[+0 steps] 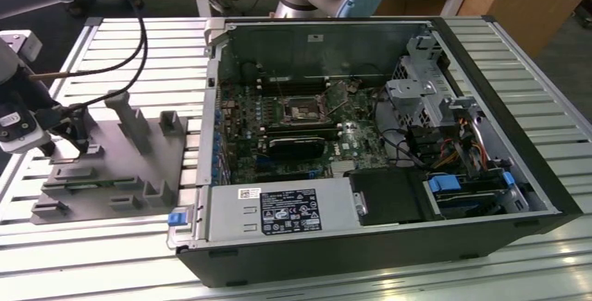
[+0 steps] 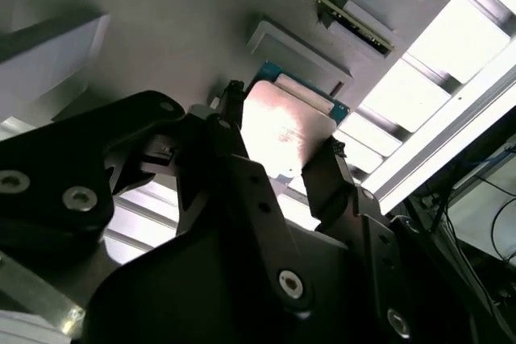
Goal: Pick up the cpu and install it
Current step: 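Pick up the cpu and move it towards the insertion slot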
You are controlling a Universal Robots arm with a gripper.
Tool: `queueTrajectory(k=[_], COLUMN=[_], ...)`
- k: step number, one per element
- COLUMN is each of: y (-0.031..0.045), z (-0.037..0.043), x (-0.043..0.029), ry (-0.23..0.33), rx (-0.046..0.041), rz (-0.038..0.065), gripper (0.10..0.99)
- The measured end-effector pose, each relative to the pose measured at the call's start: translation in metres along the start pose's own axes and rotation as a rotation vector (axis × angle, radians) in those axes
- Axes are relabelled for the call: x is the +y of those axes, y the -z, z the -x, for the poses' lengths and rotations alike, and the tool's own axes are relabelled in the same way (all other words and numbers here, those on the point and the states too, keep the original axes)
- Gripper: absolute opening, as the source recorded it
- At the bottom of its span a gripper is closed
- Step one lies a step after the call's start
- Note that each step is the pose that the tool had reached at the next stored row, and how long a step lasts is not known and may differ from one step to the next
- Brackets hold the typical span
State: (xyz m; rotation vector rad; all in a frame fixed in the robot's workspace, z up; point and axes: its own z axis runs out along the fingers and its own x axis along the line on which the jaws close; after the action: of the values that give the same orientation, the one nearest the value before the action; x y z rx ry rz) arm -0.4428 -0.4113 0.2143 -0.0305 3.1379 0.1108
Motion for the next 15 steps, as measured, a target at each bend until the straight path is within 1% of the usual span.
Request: queueTrajectory(k=[5,15], y=[0.0113,0.0199], z=[0.0,0.0001], x=[0.0008,0.0015], ry=[0.0,0.0], rx=[0.0003,0.0001], rz=[0.0,0.0], gripper=[0.541,0.541])
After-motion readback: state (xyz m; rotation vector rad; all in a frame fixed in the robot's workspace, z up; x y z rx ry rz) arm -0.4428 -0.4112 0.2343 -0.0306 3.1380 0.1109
